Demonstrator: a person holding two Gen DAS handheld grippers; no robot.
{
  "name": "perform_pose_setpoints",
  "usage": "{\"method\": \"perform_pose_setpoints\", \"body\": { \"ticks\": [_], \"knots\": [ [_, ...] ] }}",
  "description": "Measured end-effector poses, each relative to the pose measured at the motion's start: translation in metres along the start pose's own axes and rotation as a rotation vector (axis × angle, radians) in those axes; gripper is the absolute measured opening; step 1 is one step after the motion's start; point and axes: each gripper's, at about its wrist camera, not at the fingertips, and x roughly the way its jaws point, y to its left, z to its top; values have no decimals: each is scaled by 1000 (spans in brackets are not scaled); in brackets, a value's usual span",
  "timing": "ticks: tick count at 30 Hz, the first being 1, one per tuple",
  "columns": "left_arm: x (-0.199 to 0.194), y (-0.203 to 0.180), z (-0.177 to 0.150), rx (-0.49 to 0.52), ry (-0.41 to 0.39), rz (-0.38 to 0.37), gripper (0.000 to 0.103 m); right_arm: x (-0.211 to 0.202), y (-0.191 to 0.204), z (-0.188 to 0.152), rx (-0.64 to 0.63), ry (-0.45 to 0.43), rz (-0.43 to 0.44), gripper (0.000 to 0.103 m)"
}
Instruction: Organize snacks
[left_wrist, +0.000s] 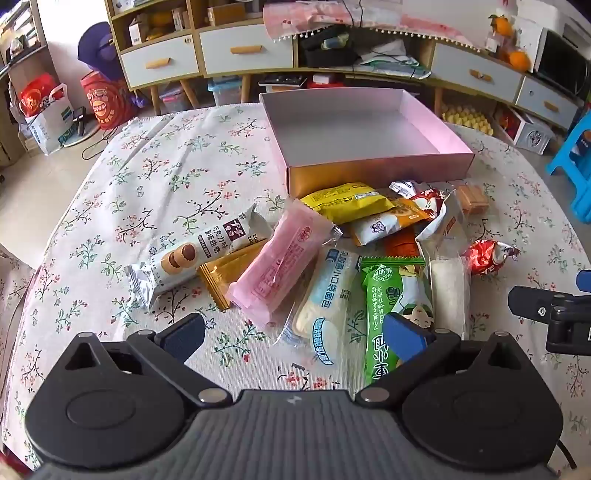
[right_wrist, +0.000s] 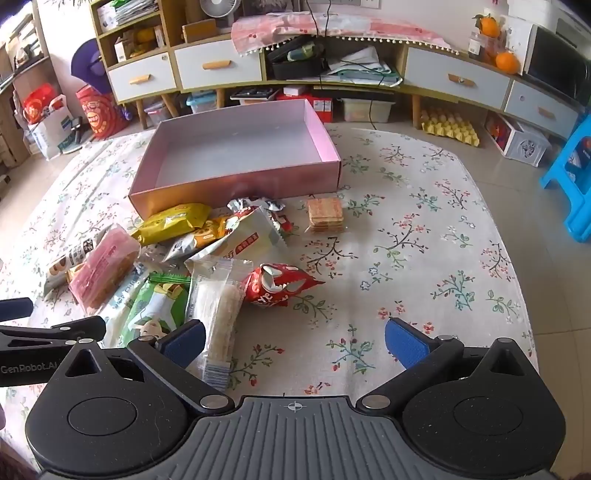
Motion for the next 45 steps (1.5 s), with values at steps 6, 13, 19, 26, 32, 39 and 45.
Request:
{"method": "perform_pose_setpoints", "body": {
  "ticks": [6, 13, 19, 26, 32, 39, 45],
  "knots": [
    [1, 0, -1, 2, 2, 3, 103, -1, -1, 0, 3, -1, 4, 103],
    [1, 0, -1, 2, 3, 3, 103, -1, -1, 0, 4, -4, 8, 103],
    [1, 0, -2, 2, 2, 3, 103, -1, 0, 0, 5, -4, 9, 103],
    [1, 0, -1, 2, 5, 3, 103, 0, 0, 0, 5, -3, 10, 103],
    [2, 0, -2, 2, 7, 3, 103, -1, 0, 0, 5, -1, 10, 103],
    [2, 0, -3, 2, 8, 5, 103, 0, 1, 0, 5, -1, 10, 103],
    [2, 0, -3, 3, 8, 5, 103, 1, 1, 0, 5, -1, 10, 103]
  ]
}}
